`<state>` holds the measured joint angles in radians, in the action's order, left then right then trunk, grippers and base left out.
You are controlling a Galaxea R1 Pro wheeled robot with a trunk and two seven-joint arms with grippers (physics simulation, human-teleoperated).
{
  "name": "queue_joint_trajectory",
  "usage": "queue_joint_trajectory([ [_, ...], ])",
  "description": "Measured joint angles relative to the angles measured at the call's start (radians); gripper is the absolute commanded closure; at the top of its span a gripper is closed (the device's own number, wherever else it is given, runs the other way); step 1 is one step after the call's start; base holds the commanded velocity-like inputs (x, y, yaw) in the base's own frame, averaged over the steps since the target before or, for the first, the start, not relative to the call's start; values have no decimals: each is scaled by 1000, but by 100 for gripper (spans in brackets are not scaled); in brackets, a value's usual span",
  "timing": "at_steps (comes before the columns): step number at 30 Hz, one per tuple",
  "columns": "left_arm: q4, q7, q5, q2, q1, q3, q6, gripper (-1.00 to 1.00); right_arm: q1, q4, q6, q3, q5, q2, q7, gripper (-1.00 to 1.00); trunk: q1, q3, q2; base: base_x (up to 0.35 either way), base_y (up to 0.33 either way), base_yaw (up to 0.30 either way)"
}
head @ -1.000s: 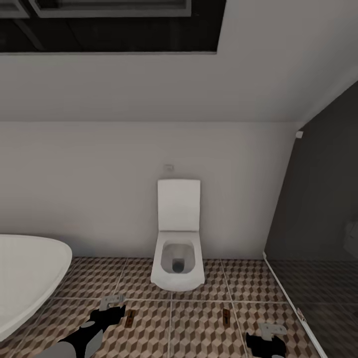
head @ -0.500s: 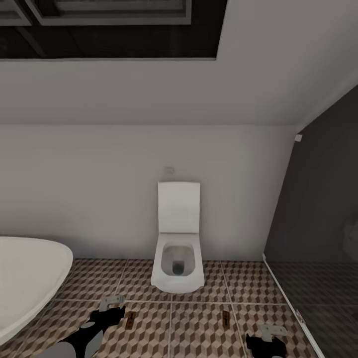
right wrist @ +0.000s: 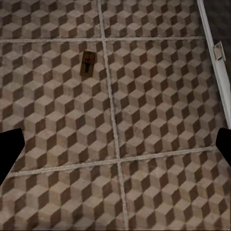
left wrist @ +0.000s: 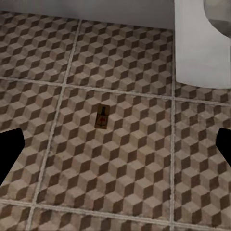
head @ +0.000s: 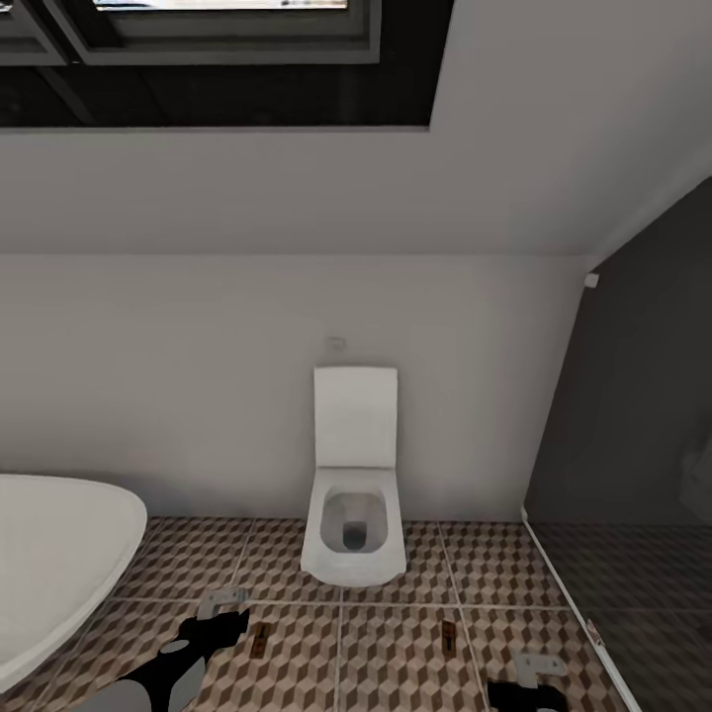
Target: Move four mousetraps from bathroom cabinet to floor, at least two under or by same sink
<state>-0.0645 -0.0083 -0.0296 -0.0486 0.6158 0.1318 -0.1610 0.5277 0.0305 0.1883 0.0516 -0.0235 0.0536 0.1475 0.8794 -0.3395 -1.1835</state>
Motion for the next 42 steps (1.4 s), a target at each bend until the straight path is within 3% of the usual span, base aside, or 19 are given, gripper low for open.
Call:
queue_joint_trajectory([
  [8,2,-1,-1,1,0,0,1,-100,-4,0,-64,0,0,-3,-3,-100,-31,25,56,0,0,0],
  [23,16,-1,-1,2,0,0,1,-100,-12,0,-102,0,0,-18,-11,-100,-88,72,161,0,0,0],
  [42,57,-12,-3,20,-2,-1,1,-100,-24,0,-135,0,-25,-20,-11,-100,-88,72,161,0,0,0],
])
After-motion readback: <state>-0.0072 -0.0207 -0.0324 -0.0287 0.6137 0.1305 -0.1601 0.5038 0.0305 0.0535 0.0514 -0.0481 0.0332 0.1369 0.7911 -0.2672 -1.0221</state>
